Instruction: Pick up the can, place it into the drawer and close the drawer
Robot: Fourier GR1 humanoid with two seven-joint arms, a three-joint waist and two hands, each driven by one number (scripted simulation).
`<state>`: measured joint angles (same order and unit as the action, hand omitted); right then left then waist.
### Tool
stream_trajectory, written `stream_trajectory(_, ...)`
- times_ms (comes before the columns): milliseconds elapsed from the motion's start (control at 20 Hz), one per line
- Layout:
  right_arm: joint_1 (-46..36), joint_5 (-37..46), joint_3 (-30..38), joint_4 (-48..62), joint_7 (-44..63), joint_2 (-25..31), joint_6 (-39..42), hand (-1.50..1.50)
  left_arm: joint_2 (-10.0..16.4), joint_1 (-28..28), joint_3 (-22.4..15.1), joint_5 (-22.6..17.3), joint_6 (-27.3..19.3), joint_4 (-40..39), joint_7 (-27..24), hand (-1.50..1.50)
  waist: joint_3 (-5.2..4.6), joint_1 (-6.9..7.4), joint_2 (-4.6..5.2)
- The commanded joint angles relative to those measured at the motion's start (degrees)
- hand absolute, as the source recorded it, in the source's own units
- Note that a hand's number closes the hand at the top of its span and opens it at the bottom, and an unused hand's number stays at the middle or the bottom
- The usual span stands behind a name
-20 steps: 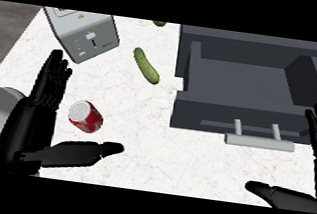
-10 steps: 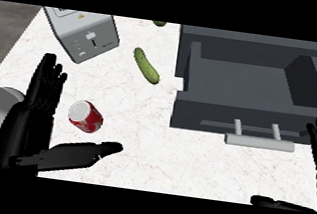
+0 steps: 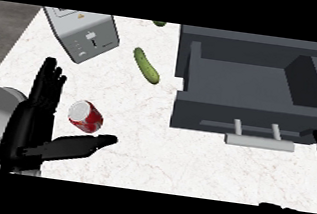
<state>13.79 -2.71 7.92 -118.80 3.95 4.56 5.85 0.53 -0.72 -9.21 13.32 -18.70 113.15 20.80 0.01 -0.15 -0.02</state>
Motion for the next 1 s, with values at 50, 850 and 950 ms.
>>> stream_trajectory(50,0.5,3.9,-2.2,2.9,-3.7,-2.8,-0.7,-1.50,-0.5,1.2,-0.2,-1.3,-1.7,-5.9,-3.9,-1.50,-0.01,-0.01,0.01)
stream_trajectory(850,-2.8,-2.9,6.0,3.6,-0.4,1.0,3.9,-1.50,-0.5,1.7,4.1,-7.5,-4.5,-25.6,-22.4,-1.50,-0.02,-0.07,0.04)
stream_trajectory(950,-0.9,0.7,2.4,1.9,-1.0,-1.4,3.3,-1.50,2.5,3.3,9.5,-9.4,0.5,-23.1,-19.2,-1.50,-0.01,0.01,0.01)
